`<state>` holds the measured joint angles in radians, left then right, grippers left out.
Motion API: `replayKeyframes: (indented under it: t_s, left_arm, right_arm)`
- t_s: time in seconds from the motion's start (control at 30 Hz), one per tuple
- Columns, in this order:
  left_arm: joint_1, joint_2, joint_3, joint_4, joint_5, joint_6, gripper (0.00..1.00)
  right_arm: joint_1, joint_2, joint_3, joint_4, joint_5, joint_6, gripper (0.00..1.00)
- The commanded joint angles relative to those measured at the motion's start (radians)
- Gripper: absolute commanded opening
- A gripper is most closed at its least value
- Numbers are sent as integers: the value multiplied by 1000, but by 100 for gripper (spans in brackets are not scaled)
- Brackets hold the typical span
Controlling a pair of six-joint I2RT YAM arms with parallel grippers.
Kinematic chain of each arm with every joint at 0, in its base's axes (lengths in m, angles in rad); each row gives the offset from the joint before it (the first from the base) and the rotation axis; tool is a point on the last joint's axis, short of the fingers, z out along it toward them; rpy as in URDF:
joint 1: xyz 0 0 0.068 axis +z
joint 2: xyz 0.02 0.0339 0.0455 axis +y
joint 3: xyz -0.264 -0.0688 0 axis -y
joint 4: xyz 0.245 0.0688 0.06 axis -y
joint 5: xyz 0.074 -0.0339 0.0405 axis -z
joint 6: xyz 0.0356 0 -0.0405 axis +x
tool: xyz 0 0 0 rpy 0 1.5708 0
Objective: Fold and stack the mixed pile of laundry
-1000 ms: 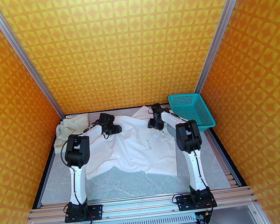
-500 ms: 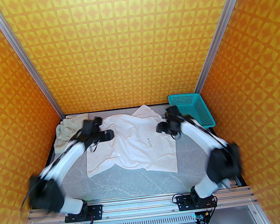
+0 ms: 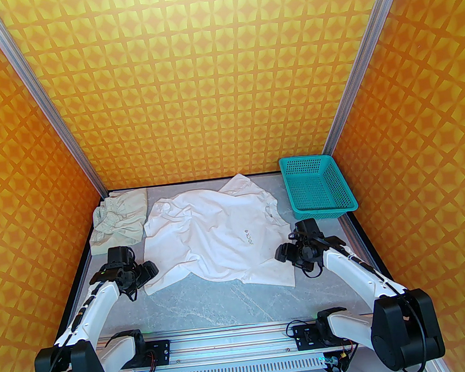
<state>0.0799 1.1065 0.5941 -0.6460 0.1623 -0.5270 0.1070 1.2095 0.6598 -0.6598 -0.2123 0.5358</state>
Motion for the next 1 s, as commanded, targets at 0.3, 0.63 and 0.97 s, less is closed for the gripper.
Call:
replayKeyframes:
  t_s: [0.3,0.63,0.97]
  left_arm:
    - [-24,72,-135,133,51,-182,83]
    - [-58,45,-152,268,103,-227,11]
    - [-57,-287,-59,290,189,-163,0]
  right_arm:
    - [-17,67,-125,91,-102,53,65]
    - [-13,108,-115,208,-222,85,17]
    - [-15,-98,53,175,-148,121,0]
